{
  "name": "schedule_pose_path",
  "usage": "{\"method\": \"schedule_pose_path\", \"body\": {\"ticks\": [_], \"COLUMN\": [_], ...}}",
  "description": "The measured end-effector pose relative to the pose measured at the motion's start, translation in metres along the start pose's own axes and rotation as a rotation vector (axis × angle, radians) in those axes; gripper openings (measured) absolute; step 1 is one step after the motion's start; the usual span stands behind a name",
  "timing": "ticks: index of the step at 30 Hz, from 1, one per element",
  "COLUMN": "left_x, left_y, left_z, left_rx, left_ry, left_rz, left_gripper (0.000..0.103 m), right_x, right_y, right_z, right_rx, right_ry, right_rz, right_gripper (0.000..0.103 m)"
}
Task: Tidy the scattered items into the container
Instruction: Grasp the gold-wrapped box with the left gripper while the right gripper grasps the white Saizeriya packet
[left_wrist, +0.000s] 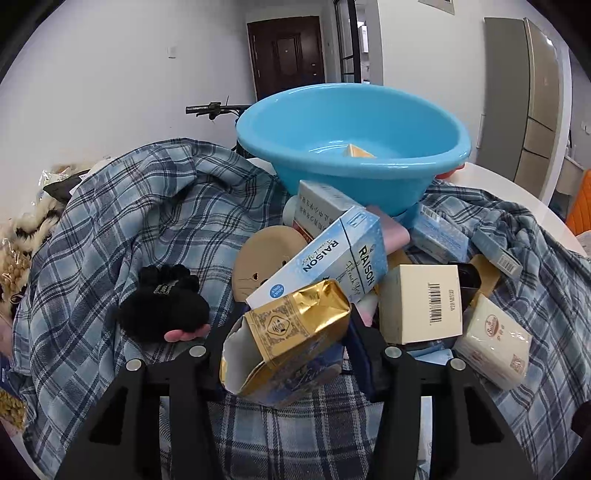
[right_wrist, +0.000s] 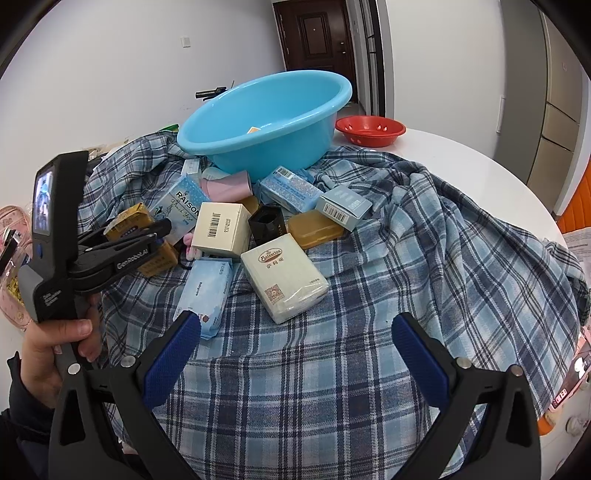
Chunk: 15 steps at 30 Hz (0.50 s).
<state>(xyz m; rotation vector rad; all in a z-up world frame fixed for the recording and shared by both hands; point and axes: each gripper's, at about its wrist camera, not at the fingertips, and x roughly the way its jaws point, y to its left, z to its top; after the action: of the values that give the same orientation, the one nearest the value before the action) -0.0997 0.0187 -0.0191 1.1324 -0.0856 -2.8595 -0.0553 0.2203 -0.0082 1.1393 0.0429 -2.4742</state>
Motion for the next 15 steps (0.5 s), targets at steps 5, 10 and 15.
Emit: {"method": "schedule_pose_path", "body": {"ticks": [5, 10, 15], "left_x": [-0.021, -0.045, -0.057], "left_y": [0.008, 0.019, 0.031], "left_z": [0.0, -0.01, -0.024], "left_rx": [-0.018, -0.02, -0.007], "left_ry": [-0.021, -0.031, -0.011], "left_rz": [-0.03, -0.043, -0.042], "left_gripper": [0.053, 0.053, 0.053], "right_x": [0.008, 0.022, 0.037], "right_y": [0.002, 0.002, 0.003], "right_z": [0.003, 0.007, 0.01], "right_rx": [-0.014, -0.009, -0.018], "right_ry": [0.009, 0.031, 0.05], "right_rz": [-0.013, -0.011, -0.018], "right_gripper": [0.103, 0.103, 0.103]}}
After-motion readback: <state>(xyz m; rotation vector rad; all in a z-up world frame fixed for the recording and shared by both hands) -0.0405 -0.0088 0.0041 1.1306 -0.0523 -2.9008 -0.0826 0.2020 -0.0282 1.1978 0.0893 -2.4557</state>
